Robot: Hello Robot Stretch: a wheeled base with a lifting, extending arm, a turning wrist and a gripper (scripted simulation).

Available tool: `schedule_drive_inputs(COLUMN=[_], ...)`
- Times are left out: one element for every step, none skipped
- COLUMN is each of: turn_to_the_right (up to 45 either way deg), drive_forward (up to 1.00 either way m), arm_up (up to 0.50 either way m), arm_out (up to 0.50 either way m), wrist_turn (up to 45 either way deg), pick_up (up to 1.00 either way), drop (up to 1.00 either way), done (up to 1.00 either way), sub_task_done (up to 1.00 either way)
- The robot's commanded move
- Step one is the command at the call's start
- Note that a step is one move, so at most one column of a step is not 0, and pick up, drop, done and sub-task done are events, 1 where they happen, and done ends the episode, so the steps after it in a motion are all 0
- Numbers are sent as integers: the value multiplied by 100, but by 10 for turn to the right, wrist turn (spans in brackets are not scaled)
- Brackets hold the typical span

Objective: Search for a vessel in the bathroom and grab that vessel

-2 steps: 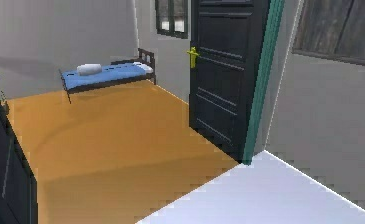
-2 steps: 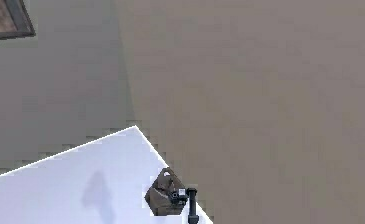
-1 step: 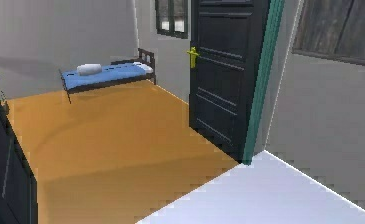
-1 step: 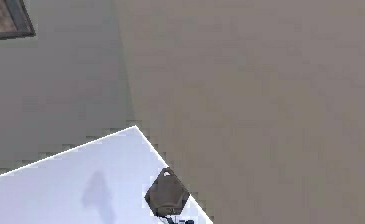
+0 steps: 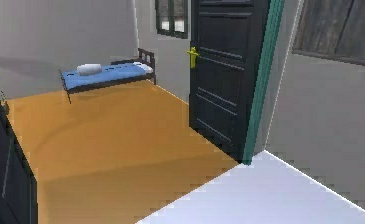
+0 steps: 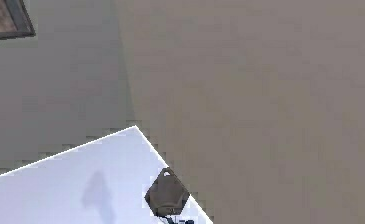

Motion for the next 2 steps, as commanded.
schedule_drive_inputs(turn_to_the_right=[0,0], drive_forward=[0,0], arm_up=[10,0], arm_out=[0,0], wrist_turn=[0,0], pick_up=[0,0], drop=[0,0], done=[0,100], sub_task_done=[0,0])
